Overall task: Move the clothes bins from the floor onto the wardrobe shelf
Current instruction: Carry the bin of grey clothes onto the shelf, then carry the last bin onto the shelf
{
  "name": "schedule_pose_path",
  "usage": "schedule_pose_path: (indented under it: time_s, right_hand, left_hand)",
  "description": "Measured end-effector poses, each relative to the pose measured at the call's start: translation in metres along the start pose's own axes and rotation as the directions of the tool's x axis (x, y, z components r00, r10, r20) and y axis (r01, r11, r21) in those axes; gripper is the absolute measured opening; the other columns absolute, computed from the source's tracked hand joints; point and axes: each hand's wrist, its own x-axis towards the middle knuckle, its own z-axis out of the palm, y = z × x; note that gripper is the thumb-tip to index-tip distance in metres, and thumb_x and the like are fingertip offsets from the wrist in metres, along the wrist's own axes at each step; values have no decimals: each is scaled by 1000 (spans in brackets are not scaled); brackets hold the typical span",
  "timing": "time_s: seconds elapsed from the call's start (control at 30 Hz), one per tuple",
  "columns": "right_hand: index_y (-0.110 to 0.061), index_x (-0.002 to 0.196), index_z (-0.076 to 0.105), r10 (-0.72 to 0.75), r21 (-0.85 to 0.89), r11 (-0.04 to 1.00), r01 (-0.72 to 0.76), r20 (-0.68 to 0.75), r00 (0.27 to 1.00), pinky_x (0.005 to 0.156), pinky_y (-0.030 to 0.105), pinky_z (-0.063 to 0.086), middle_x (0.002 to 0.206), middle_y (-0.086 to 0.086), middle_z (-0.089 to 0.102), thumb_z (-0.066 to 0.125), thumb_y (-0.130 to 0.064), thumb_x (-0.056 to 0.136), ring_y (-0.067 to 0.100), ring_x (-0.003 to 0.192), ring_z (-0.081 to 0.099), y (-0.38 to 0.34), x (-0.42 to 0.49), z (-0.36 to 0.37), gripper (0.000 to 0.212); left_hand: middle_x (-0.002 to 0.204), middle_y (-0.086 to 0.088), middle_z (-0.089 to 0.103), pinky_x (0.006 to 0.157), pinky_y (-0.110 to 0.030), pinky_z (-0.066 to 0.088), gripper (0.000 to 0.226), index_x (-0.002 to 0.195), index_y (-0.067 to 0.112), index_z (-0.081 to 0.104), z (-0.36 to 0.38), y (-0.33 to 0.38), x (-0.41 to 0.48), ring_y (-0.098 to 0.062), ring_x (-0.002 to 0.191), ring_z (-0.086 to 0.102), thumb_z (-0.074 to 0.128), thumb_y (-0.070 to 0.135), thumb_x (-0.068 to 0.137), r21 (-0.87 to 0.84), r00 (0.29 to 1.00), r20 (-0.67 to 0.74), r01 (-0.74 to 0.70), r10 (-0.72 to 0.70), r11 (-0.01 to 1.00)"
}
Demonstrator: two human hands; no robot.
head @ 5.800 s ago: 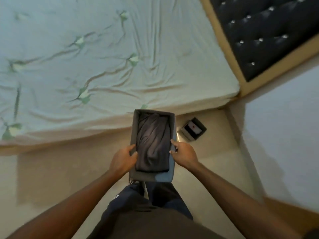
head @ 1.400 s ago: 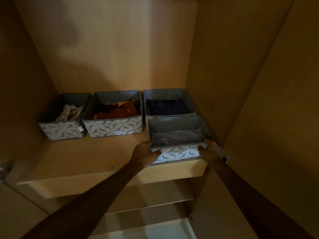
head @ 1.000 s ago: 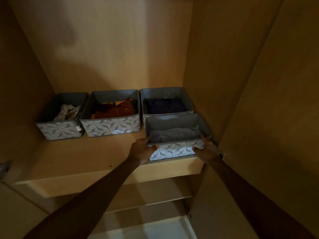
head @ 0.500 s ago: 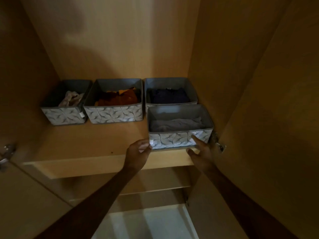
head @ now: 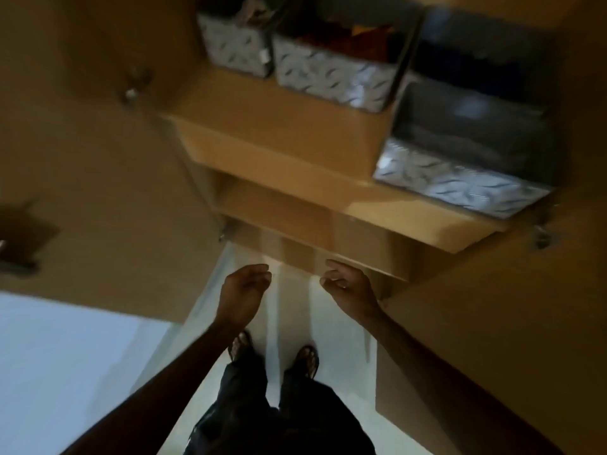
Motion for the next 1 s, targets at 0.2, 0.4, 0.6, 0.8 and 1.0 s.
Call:
schedule_pose_path:
  time_s: [0.2, 0.4, 0.6, 0.8, 1.0]
  right_hand:
    - [-18, 130, 58, 15, -164, 985, 56, 400, 916, 85, 25, 53, 108, 3, 68, 66, -22, 86, 12, 97, 65, 1, -23, 101, 45]
    - [-20, 127, 59, -2, -258, 933, 251, 692, 722, 86, 21, 52, 106, 0, 69, 67, -25, 84, 9, 94, 65, -9, -94, 200, 45]
    - [-19, 124, 62, 9, -270, 857, 439, 860, 511, 92, 28, 52, 103, -1, 71, 67, -25, 84, 11, 93, 67, 8, -192, 268, 41]
    - [-20, 125, 60, 82, -224, 756, 615, 964, 252, 87, 20, 51, 106, -4, 69, 63, -27, 87, 7, 97, 64, 32, -319, 330, 38]
    - [-19, 123, 62, 207, -130, 613, 780, 978, 1, 74, 11, 48, 104, -4, 68, 66, -26, 86, 4, 89, 63, 48, -423, 398, 38]
  left_hand:
    - [99, -5, 74, 63, -13, 47, 19, 106, 12, 70, -58, -73, -99, -20, 84, 68, 60, 7, 91, -217, 917, -306, 195, -256, 957]
    - [98, -2, 74, 68, -21, 46, 22, 112, 12, 68, -93, -149, -221, -17, 83, 70, 63, 15, 91, -396, 743, -526, 216, -413, 892]
    - [97, 1, 74, 77, -31, 53, 23, 114, 14, 67, -96, -209, -359, -15, 86, 71, 62, 17, 92, -480, 569, -667, 165, -481, 862]
    - [105, 3, 71, 86, -33, 55, 24, 116, 17, 67, -69, -272, -525, -11, 92, 69, 58, 18, 94, -610, 261, -749, 88, -609, 788]
    - [99, 4, 72, 90, -44, 56, 17, 106, 25, 67, -45, -333, -635, -15, 89, 69, 61, 18, 92, -741, -49, -670, -16, -741, 671]
